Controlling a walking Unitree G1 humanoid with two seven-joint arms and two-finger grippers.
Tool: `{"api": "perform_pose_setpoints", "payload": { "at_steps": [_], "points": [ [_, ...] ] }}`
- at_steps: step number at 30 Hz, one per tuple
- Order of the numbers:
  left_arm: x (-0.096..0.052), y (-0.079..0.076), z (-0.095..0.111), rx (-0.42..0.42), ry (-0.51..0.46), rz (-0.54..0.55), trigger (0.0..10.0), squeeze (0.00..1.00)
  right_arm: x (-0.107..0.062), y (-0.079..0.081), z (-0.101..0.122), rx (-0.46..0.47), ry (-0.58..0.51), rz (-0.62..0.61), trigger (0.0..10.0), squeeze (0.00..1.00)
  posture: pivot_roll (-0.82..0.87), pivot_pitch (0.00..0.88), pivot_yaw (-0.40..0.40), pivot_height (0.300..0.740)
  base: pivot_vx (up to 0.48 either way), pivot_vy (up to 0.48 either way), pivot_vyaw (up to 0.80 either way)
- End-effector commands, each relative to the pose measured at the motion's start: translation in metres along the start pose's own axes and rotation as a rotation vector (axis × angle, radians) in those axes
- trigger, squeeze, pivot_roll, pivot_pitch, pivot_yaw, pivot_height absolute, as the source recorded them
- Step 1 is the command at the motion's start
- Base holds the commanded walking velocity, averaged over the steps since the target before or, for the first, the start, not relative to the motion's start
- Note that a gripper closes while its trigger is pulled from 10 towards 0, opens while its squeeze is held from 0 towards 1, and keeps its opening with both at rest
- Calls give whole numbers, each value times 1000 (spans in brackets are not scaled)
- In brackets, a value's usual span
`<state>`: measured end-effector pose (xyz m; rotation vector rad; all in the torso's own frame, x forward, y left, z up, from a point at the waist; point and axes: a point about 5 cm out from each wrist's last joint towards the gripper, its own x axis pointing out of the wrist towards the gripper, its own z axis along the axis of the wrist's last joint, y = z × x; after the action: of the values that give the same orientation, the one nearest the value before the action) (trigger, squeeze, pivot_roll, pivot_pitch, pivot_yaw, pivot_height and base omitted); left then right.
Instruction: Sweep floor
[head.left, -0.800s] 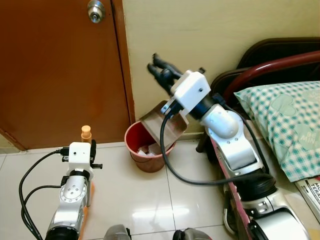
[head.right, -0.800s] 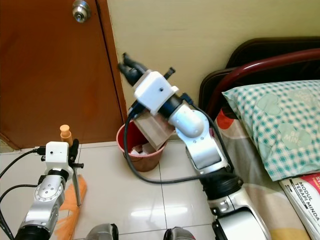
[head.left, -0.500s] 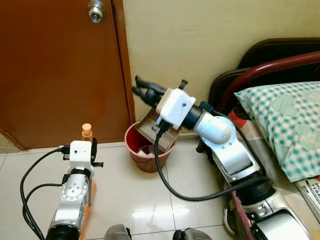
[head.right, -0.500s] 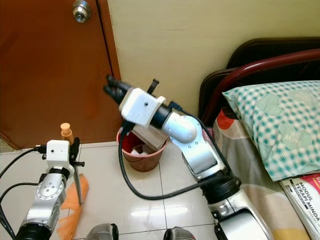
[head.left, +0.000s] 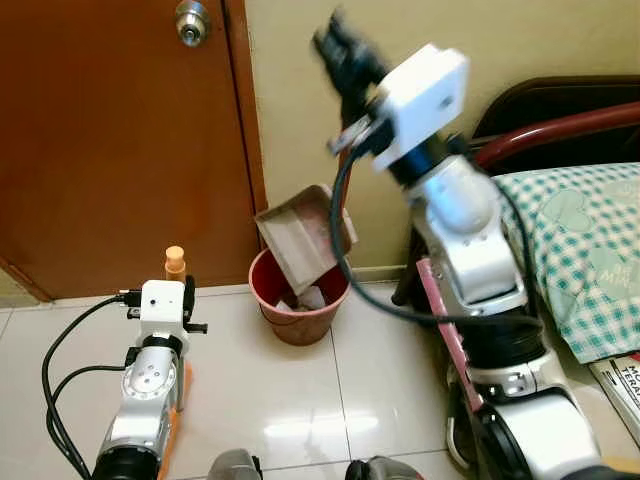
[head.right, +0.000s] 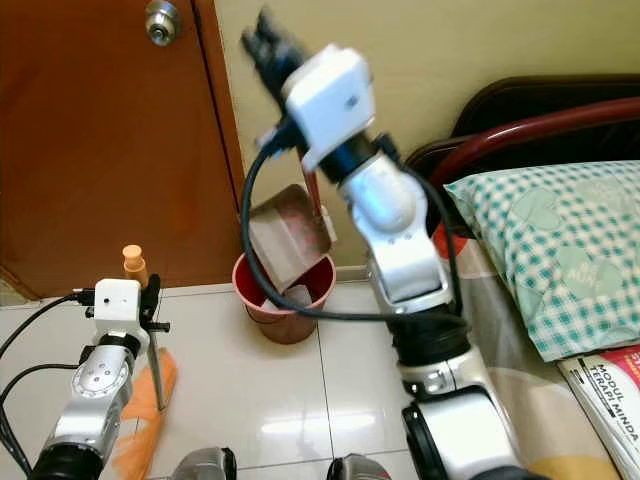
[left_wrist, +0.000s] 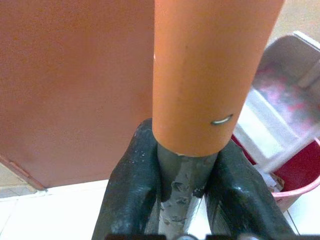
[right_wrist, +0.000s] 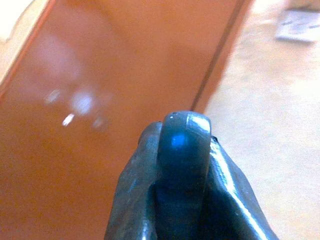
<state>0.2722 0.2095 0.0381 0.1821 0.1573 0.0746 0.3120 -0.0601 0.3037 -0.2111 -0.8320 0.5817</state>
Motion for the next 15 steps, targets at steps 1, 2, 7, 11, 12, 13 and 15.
{"api": "perform_pose_setpoints", "payload": {
  "at_steps": [1,2,7,11,12,13,15],
  "points": [
    [2,-6,1,-28,-6,-21,10000,0,12,-5,26,0,-119,-32,10000,0,-38,36,-23,740,0,0,0],
    [2,-6,1,-28,-6,-21,10000,0,12,-5,26,0,-119,-32,10000,0,-38,36,-23,740,0,0,0],
    [4,-6,2,-26,-9,-15,10000,0,18,-7,30,89,-127,-93,10000,0,-35,31,-25,740,0,0,0],
    [4,-5,3,-25,-12,-13,10000,0,18,-6,27,116,-110,-105,10000,0,-30,28,-23,740,0,0,0],
    [4,-5,3,-26,-13,-12,10000,0,18,-6,27,128,-105,-112,10000,0,-30,28,-23,740,0,0,0],
    [4,-5,2,-25,-13,-12,10000,0,17,-7,25,170,-97,-140,10000,0,-29,26,-21,740,0,0,0],
    [5,-4,3,-23,-14,-13,10000,0,18,-7,25,210,-96,-167,10000,0,-27,25,-18,740,0,0,0]
  ]
}}
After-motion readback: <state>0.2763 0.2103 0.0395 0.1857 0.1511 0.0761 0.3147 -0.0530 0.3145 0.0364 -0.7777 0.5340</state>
